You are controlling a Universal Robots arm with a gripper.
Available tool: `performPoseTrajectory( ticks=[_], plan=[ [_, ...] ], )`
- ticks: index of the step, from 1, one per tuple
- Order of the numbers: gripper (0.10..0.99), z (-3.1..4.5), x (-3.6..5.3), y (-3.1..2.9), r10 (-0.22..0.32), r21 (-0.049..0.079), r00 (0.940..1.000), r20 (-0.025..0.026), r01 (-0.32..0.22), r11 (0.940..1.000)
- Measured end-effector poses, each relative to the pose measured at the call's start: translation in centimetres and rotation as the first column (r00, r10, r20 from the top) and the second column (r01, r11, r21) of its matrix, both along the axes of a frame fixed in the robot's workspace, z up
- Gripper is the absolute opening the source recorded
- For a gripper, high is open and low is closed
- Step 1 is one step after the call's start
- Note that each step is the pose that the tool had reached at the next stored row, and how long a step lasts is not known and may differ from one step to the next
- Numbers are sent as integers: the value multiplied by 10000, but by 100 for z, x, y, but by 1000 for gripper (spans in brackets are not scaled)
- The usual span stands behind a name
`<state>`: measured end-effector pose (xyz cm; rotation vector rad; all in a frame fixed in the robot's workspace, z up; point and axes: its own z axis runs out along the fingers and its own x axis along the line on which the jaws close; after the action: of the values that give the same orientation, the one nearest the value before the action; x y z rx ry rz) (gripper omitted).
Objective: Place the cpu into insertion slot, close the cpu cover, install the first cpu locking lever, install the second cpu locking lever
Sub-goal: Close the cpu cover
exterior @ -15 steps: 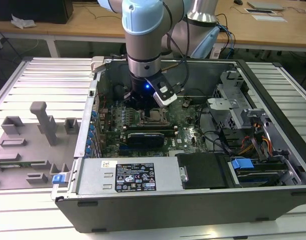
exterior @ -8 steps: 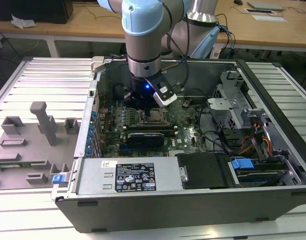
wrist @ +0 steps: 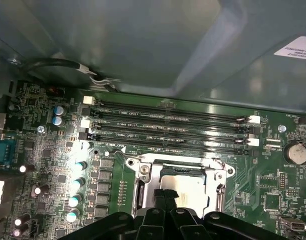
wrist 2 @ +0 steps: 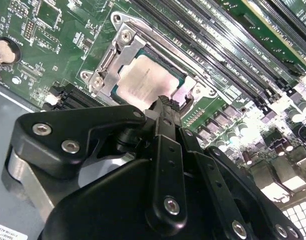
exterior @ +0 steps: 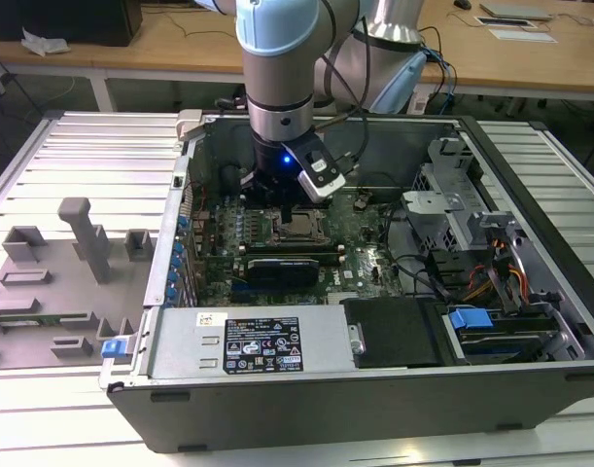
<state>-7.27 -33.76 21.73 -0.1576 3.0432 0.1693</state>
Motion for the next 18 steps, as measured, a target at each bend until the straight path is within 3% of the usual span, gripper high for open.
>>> performPoseTrajectory(
  ticks=[3, 5, 8, 14, 18],
  plan=[
    [106, 2, 60, -2, -2, -3, 10000, -21, 2, 10000],
    [106, 1, 141, -2, -1, -3, 10000, -87, 1, 10000],
    [106, 14, 161, -2, -2, -88, 9998, -184, 1, 10000],
    [106, 175, 164, -2, -5, -263, 9998, -198, -1, 9997],
    [106, 340, 166, -2, -9, -500, 9998, -201, -1, 9987]
  ],
)
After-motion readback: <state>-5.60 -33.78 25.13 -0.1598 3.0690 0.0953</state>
